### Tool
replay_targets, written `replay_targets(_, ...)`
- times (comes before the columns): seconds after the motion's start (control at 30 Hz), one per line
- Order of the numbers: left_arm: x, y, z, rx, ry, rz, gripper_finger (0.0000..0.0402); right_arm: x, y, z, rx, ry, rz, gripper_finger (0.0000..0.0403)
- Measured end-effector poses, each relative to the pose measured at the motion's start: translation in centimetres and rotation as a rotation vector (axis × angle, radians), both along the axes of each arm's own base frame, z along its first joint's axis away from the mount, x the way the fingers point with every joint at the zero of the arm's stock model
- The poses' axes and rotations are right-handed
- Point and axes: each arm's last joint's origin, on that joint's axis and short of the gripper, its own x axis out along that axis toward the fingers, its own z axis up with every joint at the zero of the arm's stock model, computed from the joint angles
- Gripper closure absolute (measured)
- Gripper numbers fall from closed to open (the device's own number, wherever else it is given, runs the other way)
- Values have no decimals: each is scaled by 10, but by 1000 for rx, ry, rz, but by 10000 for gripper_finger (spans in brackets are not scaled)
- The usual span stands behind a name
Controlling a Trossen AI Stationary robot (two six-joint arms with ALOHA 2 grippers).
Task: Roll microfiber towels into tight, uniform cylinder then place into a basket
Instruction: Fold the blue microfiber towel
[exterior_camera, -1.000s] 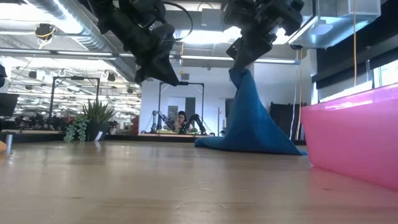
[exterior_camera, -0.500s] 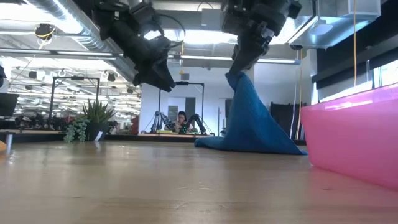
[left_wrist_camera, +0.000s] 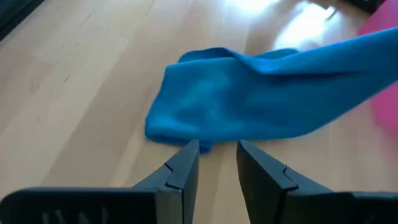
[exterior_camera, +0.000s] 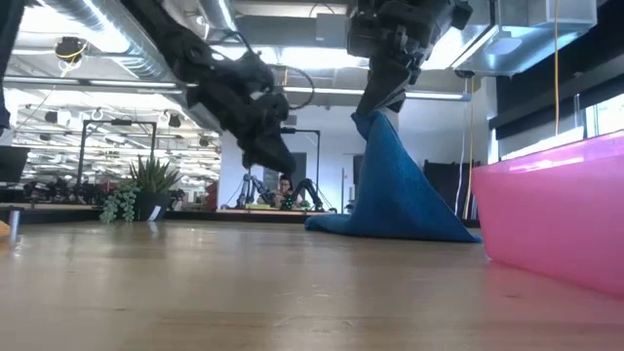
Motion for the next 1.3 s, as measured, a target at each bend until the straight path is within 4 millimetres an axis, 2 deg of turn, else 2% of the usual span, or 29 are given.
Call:
replay_targets(0.1,14,6,-7,41,24,-14,303,1,0,1,-2,-11,-1,397)
replay_targets(0.3,46,19,-4,72,75,20,303,1,0,1,9,-12,-16,397)
replay_targets(0.5,71,9,-10,71,158,-67,303,1,0,1,10,-12,-16,397)
replay_targets(0.6,78,2,-18,91,203,-64,303,1,0,1,10,-12,-16,397)
replay_targets(0.8,81,-6,-29,150,295,-28,303,1,0,1,10,-10,-15,397)
replay_targets(1.03,75,-9,-35,125,350,-35,303,1,0,1,11,-7,-15,397)
replay_targets(1.13,75,-9,-45,108,379,-41,303,1,0,0,11,-6,-15,397)
replay_targets(1.3,76,-10,-50,97,391,-44,303,0,0,0,12,-3,-15,397)
